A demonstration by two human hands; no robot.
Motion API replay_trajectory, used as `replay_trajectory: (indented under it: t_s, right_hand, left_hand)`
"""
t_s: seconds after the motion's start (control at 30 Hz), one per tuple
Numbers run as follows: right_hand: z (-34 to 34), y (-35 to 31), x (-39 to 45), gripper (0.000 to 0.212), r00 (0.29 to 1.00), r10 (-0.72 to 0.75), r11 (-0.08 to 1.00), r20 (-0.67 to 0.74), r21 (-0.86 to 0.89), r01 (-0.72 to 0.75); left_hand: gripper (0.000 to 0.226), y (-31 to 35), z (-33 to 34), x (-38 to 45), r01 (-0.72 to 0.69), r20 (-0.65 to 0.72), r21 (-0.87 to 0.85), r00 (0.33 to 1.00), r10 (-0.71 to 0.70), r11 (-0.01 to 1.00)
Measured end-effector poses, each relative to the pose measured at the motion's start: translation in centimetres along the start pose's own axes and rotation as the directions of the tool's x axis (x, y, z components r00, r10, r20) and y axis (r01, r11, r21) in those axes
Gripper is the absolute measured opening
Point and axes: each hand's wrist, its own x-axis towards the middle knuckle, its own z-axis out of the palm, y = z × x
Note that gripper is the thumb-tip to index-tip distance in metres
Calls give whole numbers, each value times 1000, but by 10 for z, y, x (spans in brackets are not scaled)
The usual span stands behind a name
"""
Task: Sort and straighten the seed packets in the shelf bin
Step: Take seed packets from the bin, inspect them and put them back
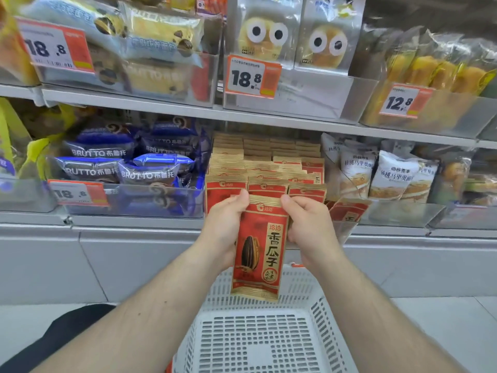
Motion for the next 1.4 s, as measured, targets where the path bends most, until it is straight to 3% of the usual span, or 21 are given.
replay_trajectory:
  t_s: [0.17, 0.4, 0.5, 0.77, 1.03, 1.17, 1.27, 1.4]
  right_hand:
    - [-3, 4, -8, 36, 998, 67, 986, -5, 155, -66]
    - [-10, 8, -18, 35, 997, 73, 973, 36, 215, -79]
    - [-12, 13, -17, 36, 997, 49, 985, 55, 164, -58]
    - [-28, 21, -23, 31, 978, 24, 985, 207, -170, 12]
    - [-40, 26, -17, 31, 998, 8, 1000, 58, 17, -9]
    - [-48, 21, -20, 26, 975, 37, 999, 218, 12, -40]
    - [-54, 16, -25, 31, 914, 106, 993, 392, -83, -80]
    - [-57, 16, -26, 38, 906, 120, 993, 407, -49, -109]
  left_hand:
    - [39, -9, 2, 3, 49, 15, -8, 999, -49, 999]
    - [39, -17, 1, -1, 81, 70, 1, 994, -81, 997]
    - [39, -17, 1, -2, 78, 72, 8, 994, -79, 997]
    - [42, -13, 0, 0, 49, 77, -52, 996, -45, 997]
    - [28, -23, 1, -10, 109, 246, 64, 962, -121, 992]
    - [30, -19, 2, -10, 123, 230, -21, 966, -115, 992]
    - [36, -16, 0, -8, 137, 201, -93, 973, -116, 986]
    - [33, -16, -2, -9, 148, 227, -60, 965, -131, 987]
